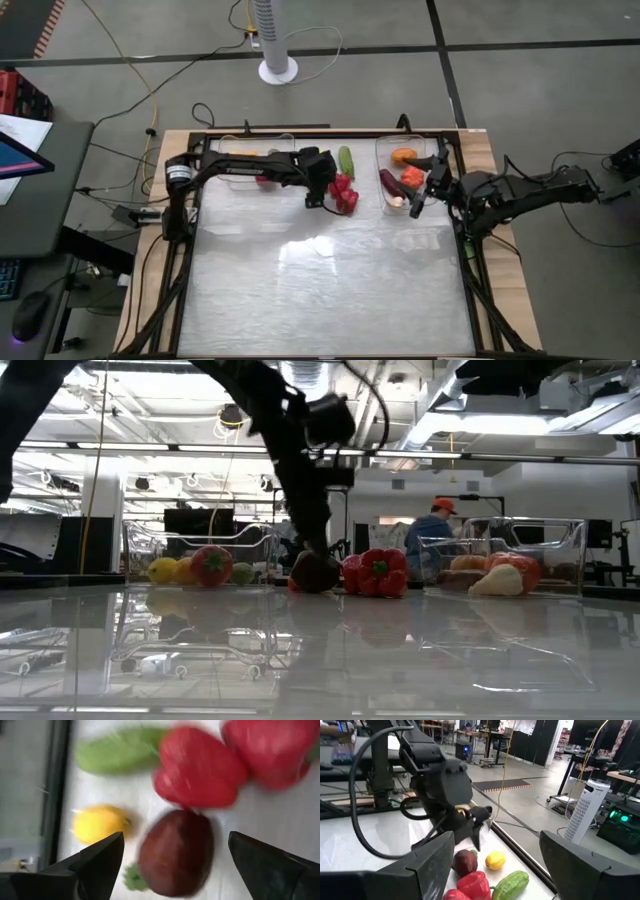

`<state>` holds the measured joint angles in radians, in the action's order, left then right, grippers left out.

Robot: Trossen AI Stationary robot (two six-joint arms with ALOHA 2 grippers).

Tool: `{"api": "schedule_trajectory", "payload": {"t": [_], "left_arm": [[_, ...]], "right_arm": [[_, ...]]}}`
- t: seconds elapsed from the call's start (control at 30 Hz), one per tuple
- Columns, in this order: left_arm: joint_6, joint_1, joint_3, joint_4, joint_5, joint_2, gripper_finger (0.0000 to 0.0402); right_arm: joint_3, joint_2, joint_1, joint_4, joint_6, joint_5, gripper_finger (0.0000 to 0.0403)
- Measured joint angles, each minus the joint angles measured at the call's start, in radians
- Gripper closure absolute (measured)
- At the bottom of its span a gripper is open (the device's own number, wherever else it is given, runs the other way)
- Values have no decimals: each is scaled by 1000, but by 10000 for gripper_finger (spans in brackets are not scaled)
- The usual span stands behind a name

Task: Sort produce into baskets
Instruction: Put the red apple into the right transparent bin

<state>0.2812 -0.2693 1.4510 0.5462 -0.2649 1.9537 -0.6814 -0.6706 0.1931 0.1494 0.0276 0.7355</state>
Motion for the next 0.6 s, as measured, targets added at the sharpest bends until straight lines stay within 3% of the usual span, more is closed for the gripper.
{"api": "schedule_trajectory", "payload": {"t": [0.3, 0.6], "left_arm": [[48, -13, -1, 33, 8, 69, 95], [-21, -5, 2, 74, 15, 72, 154]], "right_arm": [[0, -4, 1, -2, 7, -1, 84], [0, -4, -5, -2, 7, -1, 84]]}}
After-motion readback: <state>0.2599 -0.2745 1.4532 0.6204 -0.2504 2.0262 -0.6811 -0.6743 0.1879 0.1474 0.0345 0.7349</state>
